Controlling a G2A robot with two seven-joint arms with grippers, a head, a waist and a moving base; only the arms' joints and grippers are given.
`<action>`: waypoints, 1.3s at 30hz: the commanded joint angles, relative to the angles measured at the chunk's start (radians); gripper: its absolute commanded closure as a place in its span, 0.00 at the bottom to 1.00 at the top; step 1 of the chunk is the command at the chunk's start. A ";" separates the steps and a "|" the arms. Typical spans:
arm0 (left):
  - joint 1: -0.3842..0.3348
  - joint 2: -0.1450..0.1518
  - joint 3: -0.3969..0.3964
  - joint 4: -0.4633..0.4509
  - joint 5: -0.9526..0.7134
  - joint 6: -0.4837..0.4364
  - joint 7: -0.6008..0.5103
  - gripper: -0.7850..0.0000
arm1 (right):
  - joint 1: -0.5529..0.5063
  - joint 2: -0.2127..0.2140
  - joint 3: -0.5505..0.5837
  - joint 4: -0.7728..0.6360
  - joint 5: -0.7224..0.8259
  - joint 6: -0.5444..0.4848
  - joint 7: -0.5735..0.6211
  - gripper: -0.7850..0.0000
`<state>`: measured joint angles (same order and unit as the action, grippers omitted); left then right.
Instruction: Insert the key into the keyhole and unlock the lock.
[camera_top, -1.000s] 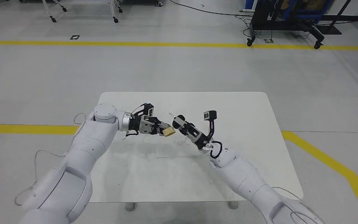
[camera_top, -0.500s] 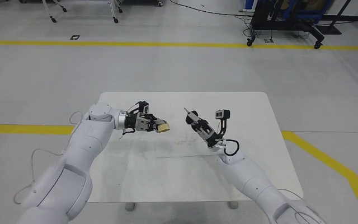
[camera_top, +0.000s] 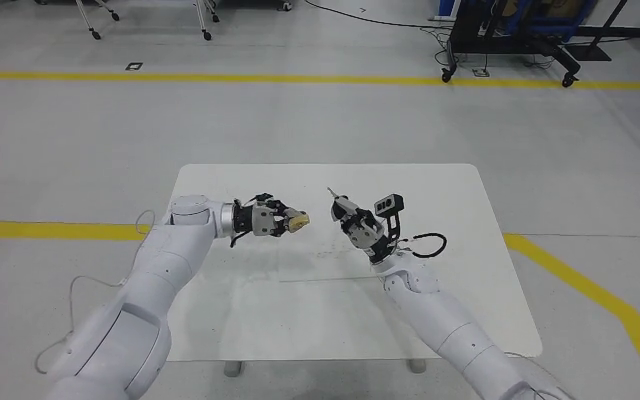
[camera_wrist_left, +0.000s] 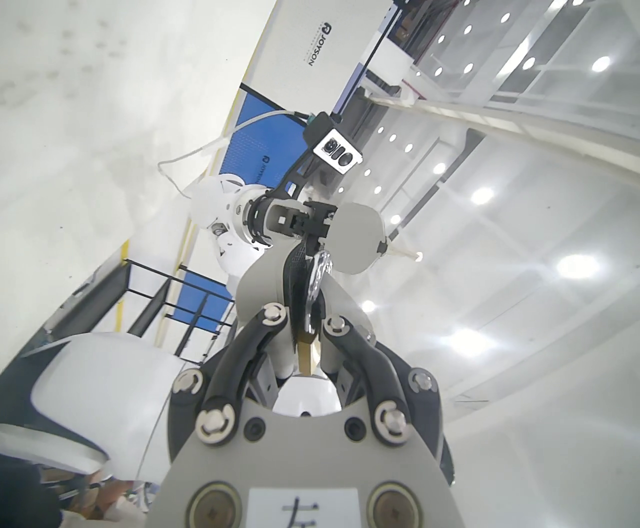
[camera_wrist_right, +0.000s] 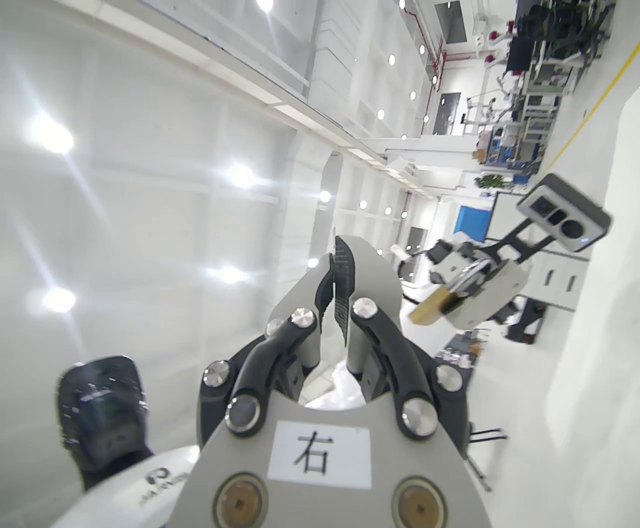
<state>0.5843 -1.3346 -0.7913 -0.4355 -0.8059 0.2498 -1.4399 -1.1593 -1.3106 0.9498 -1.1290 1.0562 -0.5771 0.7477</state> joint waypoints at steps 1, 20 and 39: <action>0.005 -0.007 -0.001 0.002 -0.013 0.028 0.022 1.00 | -0.029 0.021 0.058 -0.062 -0.044 0.111 -0.049 1.00; -0.003 -0.013 -0.015 0.025 -0.026 -0.005 0.039 1.00 | -0.152 0.062 0.172 -0.319 -0.161 0.335 -0.250 1.00; 0.100 0.026 -0.062 -0.238 0.086 0.074 0.425 1.00 | -0.163 0.082 0.099 -0.639 -0.594 1.068 -0.578 1.00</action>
<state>0.6783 -1.3110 -0.8521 -0.6545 -0.7297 0.3177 -1.0255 -1.3193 -1.2277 1.0512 -1.7522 0.4671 0.4508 0.1957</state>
